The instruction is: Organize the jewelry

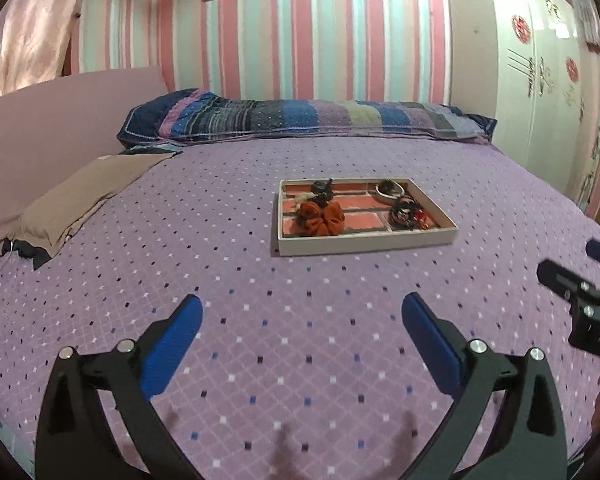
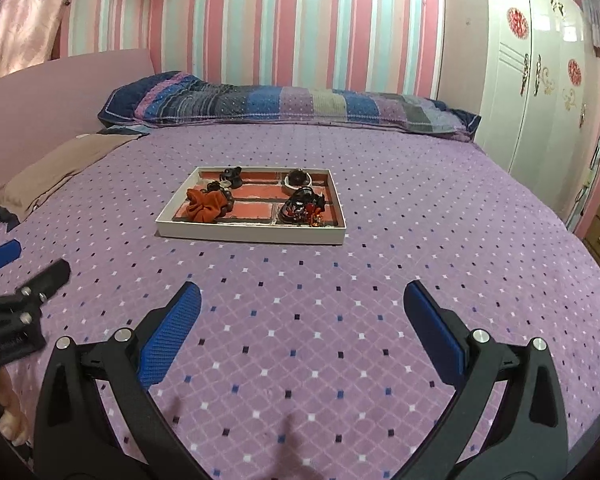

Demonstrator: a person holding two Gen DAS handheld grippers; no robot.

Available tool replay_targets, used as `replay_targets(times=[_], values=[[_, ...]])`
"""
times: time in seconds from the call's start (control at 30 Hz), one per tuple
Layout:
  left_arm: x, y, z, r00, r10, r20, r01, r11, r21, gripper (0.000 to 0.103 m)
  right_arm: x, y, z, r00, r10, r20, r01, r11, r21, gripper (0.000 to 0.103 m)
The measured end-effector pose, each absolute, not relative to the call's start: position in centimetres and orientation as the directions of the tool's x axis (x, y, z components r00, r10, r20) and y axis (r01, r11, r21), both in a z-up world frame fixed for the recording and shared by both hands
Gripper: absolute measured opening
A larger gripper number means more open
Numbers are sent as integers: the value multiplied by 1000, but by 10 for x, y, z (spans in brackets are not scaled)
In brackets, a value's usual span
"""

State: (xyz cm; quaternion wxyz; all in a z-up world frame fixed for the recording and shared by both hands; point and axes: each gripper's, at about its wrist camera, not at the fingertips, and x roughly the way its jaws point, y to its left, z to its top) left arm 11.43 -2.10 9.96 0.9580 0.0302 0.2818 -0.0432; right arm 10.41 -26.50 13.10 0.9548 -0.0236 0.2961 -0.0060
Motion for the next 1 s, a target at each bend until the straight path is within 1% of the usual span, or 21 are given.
replay_targets(times=[0.13,0.5,1.0], values=[[105,-20,101,846,-58,-530,96,994,45,98,95,-264,135,830,-14,-557,-9,999,-40,99],[92,-3,113,867,-44,-497,58,998,13,98,86,-265,132,833,-37,-553,21,999,-35,99],[88,5,113,866,-34,-498,43,999,6,98,81,-266,135,844,-58,-534,40,998,-45,99]])
